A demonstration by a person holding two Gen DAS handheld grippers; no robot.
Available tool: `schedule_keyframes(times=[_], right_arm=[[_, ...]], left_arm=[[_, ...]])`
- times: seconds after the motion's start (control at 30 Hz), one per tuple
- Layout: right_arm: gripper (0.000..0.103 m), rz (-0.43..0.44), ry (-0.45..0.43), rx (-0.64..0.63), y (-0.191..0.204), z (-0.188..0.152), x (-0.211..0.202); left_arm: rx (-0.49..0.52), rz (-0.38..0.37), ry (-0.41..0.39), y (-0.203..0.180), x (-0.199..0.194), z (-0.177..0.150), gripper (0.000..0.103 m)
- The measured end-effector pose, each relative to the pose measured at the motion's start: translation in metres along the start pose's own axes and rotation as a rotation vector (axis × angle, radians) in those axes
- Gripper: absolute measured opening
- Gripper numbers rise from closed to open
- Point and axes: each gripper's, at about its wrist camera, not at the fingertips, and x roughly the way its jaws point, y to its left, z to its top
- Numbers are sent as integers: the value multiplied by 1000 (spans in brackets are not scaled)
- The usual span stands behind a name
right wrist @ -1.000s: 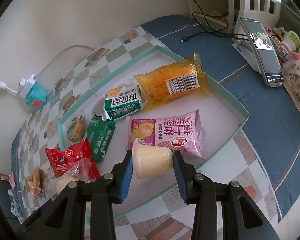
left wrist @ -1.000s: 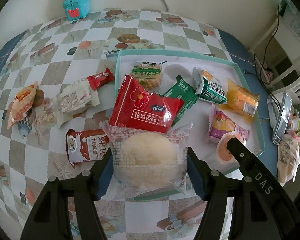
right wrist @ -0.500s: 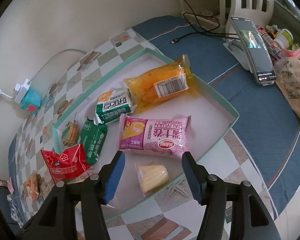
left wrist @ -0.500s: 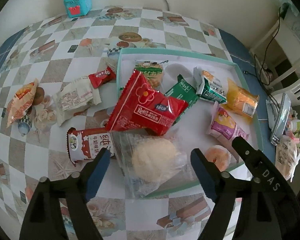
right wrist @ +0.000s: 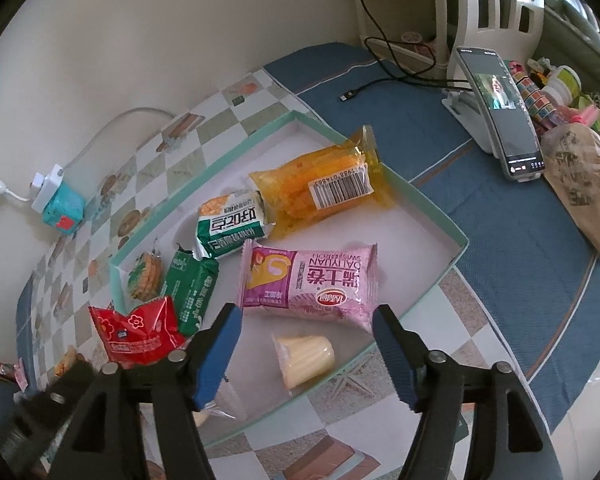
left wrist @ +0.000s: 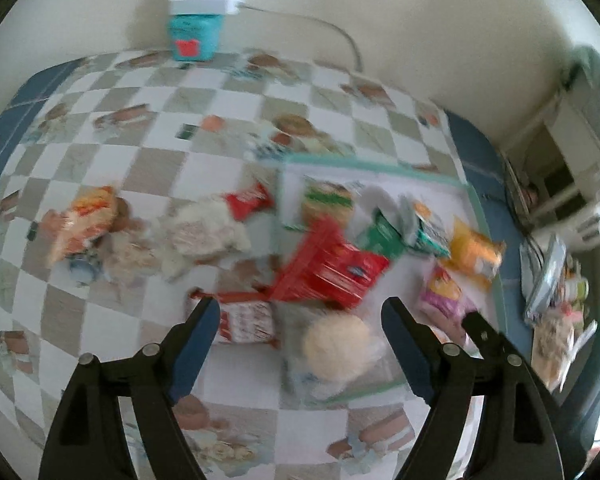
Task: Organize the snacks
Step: 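Open the left tool over the tray and withdraw both tools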
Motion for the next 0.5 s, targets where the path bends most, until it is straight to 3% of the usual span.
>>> schedule_keyframes(times=[0.07,0.17,0.27,0.4,0.5], right_arm=[[78,-4,2,-6,3,-1,1],[83,-10,2,-21,8,-2,1],[85,-8,2,-50,21,-5,0],[98,11,2,-114,45,-13,-1],[100,22,1,-158,62,-19,-2]], left_arm=[[-53,23,-17,19,-3,5,84],[-141,72,-39,52,-5,11,97],[-220,112,-52,81,-7,14,97],[-304,151,-72,116,-12,17,98],[-337,196,-88,138,-17,18,98]])
